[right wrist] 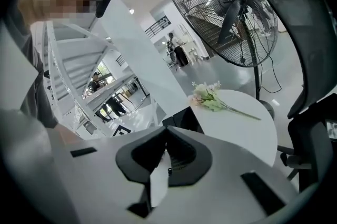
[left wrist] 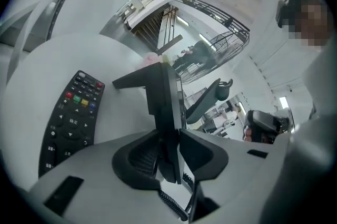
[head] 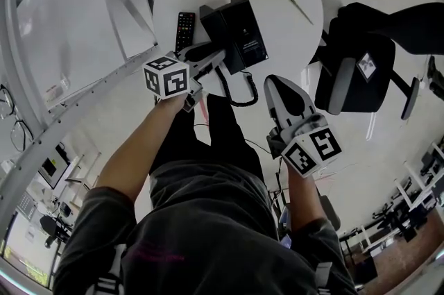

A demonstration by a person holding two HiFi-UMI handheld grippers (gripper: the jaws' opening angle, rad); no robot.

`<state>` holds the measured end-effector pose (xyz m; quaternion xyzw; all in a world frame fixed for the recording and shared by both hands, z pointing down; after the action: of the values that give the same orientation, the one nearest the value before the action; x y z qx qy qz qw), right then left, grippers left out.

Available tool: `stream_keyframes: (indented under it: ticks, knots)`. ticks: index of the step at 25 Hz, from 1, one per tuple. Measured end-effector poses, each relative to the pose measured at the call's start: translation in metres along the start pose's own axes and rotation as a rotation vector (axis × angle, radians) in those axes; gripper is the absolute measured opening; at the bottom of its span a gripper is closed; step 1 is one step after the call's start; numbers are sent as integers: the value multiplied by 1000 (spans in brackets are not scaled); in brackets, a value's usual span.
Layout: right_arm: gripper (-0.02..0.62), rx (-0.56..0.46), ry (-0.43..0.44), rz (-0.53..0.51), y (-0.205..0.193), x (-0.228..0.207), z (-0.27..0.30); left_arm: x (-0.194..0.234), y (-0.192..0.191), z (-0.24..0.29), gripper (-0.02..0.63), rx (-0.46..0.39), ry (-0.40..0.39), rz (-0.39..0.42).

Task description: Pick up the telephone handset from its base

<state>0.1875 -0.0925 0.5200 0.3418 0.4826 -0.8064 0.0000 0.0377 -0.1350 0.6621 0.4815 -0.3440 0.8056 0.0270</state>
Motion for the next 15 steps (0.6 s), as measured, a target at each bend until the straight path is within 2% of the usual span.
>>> stream_keyframes:
  ticks: [4,15]
  knots:
    - [20,10,3,5,-4,-1,-2,-1,3,5,125,-20,-7,-32]
    - [20,-5,-9,13,-1,-1,-7,-10,4,4,81,-28,-38,-59]
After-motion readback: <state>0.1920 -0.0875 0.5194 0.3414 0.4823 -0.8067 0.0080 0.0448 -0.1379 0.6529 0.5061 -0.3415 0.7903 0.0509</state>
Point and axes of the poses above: the fingertips, and each gripper's own axes: z forward along the fingers, x to its left, y out of its top, the point moved 3 cm from there along -z, backward along the fingers, and after that the axes turned 15 degrees about -x, right-handed, at the moved point
